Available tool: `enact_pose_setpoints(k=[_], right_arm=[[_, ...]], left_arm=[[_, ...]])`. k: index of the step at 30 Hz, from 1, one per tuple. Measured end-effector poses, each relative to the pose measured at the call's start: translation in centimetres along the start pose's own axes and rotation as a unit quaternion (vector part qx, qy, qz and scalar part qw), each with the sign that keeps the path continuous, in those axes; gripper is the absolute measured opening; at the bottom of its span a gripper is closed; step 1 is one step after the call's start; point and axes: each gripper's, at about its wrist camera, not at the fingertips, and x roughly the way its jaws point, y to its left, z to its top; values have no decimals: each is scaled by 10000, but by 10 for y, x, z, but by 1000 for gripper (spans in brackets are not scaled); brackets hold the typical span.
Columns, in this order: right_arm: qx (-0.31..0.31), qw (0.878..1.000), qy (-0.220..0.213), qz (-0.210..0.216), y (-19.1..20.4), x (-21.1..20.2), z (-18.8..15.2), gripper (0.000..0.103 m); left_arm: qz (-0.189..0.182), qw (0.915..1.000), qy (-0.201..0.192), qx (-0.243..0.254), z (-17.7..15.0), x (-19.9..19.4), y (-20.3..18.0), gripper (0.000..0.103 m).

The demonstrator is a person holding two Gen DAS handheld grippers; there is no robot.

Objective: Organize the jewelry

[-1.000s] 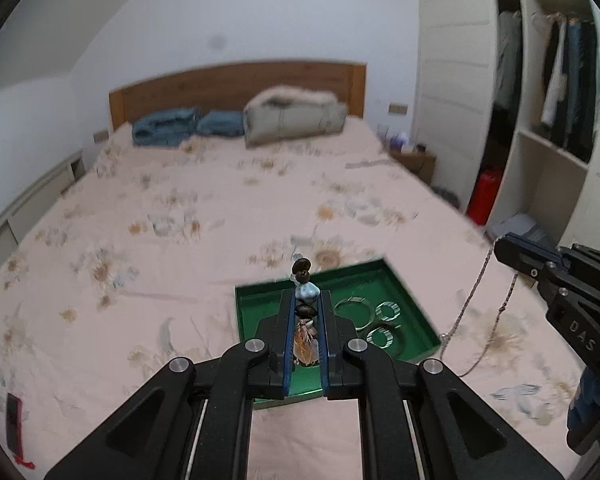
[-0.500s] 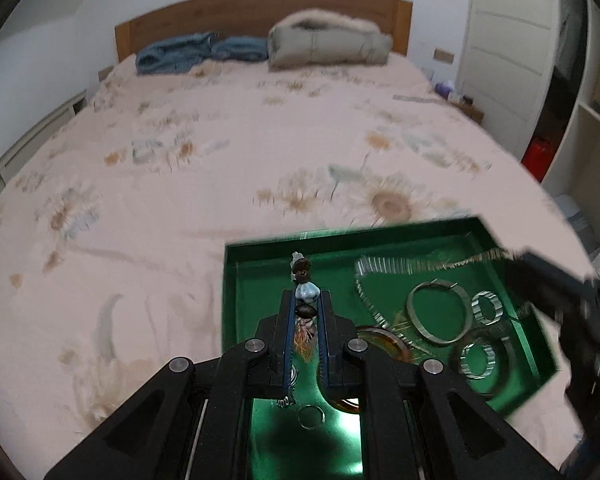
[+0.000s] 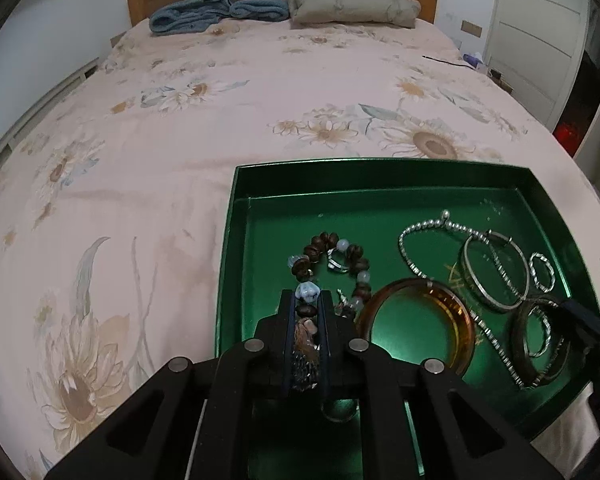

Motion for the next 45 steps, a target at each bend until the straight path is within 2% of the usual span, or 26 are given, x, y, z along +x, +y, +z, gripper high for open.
enact_pose_setpoints(k=[3,4,5,6,10,12,15,17,20,27,34,38,45], right_arm=[[82,9999,40,-55,-6,-5,-3,4],[95,9999,41,-79,-7,-7,-3,5],[116,9999,23,-106,-9,-12,-4,6],[134,9998,6,-123,-10,-15,-4,7],[246,9993,-151,-246,-18,-48,-6,22],[288,9988,-269,-281,-19,-68,-7,23],[285,9981,-464,-294,-14,-101,-11,25],[284,9974,-591,-285,-9,-125,-17,34],[202,9967,-711,-327,3,-157,-29,37],[200,9955,-897,-253,30,-227,-79,44],[-29,9951,-943,-307,51,-278,-128,46],[-130,9945,-987,-328,62,-304,-152,46],[-259,9946,-965,-266,78,-330,-185,47]], left_arm=[[-15,10000,-42,-29,-5,-6,3,24],[-46,9999,-66,-63,-6,-9,5,35],[-96,9998,-103,-111,-8,-14,7,41],[-124,9997,-152,-146,-10,-19,9,41],[-161,9991,-354,-186,-19,-49,15,50],[-197,9983,-522,-162,-25,-73,16,53],[-214,9965,-808,-74,-38,-111,14,64],[-212,9949,-989,-11,-49,-137,11,69],[-221,9920,-1240,21,-71,-175,8,76],[-118,9866,-1628,38,-143,-260,0,82],[181,9791,-2024,72,-211,-327,-9,95],[281,9750,-2196,183,-240,-355,-15,100],[296,9730,-2277,241,-272,-383,-17,102]])
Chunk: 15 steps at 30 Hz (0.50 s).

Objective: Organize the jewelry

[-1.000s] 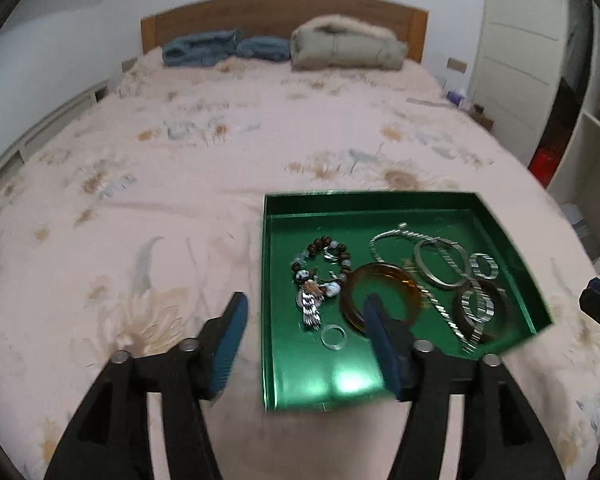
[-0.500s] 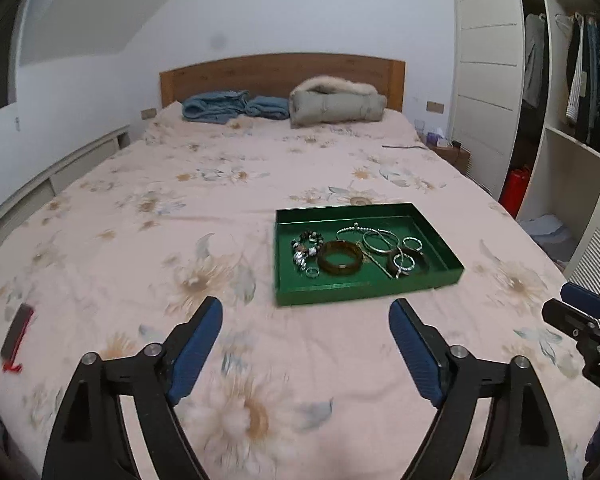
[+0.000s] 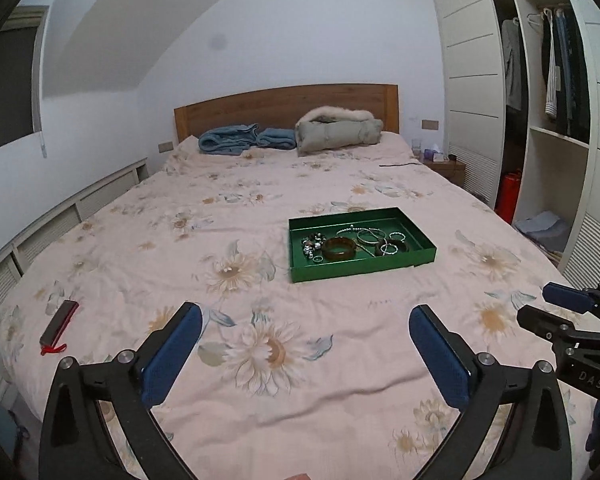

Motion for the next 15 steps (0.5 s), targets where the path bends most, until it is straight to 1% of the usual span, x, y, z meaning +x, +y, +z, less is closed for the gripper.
enact_pose_setpoints(k=[7,9,11,15], right_arm=[[9,10000,1,-21,8,-14,-15,47],[12,10000,-23,-37,9,-17,-18,50],[21,10000,-59,-56,10,-20,-19,57],[51,9998,-167,-110,9,-28,-21,62]], left_arm=[[56,9999,-52,137,-8,-18,-4,102],[72,9998,-61,148,-9,-21,-4,102],[73,9998,-85,161,-11,-24,-5,102],[82,9998,-106,173,-14,-29,-6,102]])
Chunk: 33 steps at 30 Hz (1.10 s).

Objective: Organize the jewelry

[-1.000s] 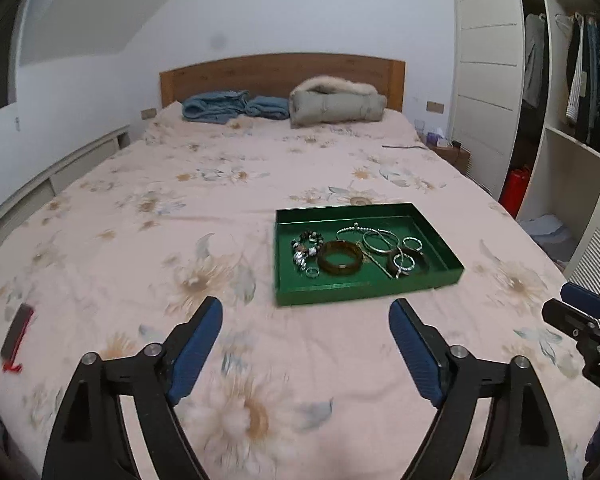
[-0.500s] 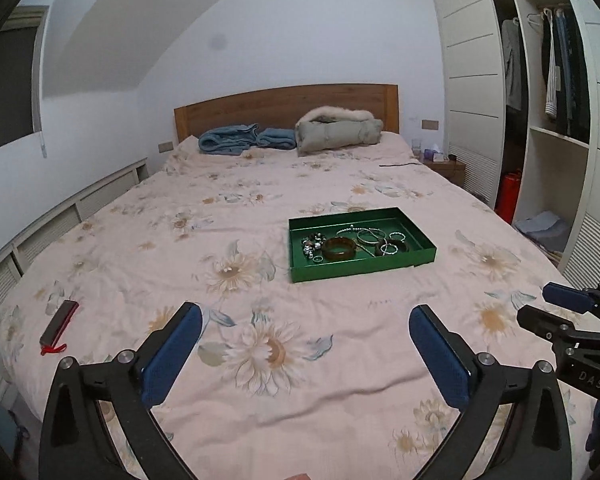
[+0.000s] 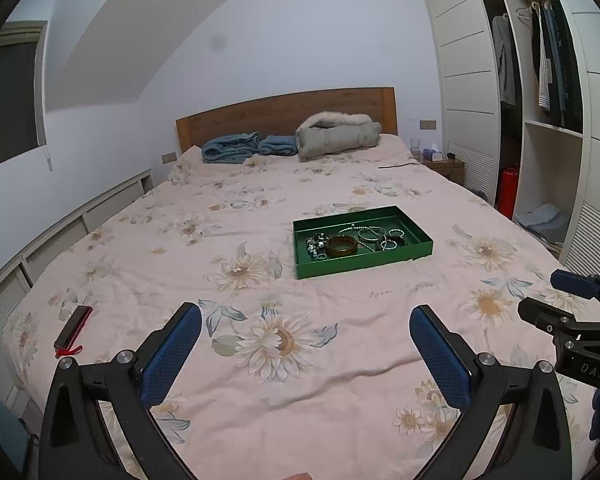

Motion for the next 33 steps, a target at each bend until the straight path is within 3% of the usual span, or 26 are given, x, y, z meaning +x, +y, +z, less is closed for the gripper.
enact_pose_setpoints(k=[33], right_arm=[[306,9987,-33,-416,-28,-15,-17,67]], left_arm=[[32,10000,60,-69,-8,-8,4,102]])
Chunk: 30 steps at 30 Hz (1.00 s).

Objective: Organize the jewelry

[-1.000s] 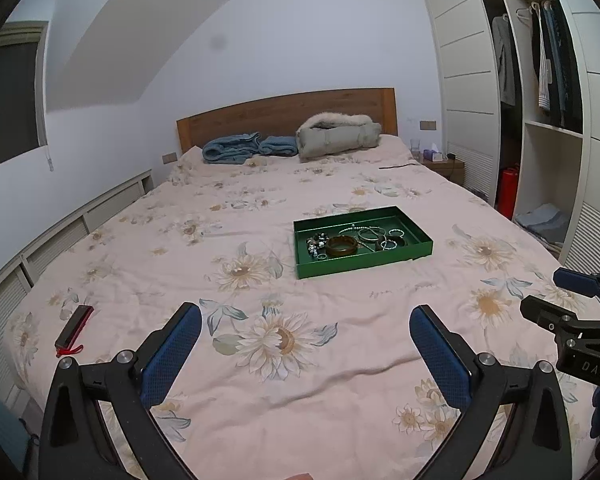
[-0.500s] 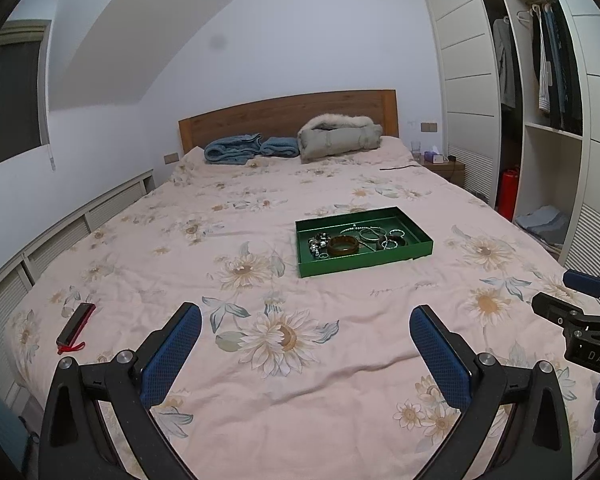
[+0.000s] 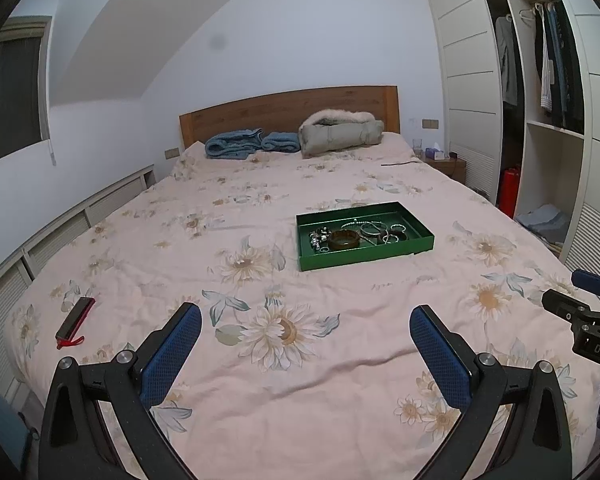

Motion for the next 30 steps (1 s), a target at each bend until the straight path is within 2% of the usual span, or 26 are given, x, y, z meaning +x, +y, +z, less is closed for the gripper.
enact_pose_setpoints(k=[30], right_arm=[[-26,9999,51,-89,-8,2,-4,67]], left_arm=[[-15,9998,145,-93,-7,7,5,102]])
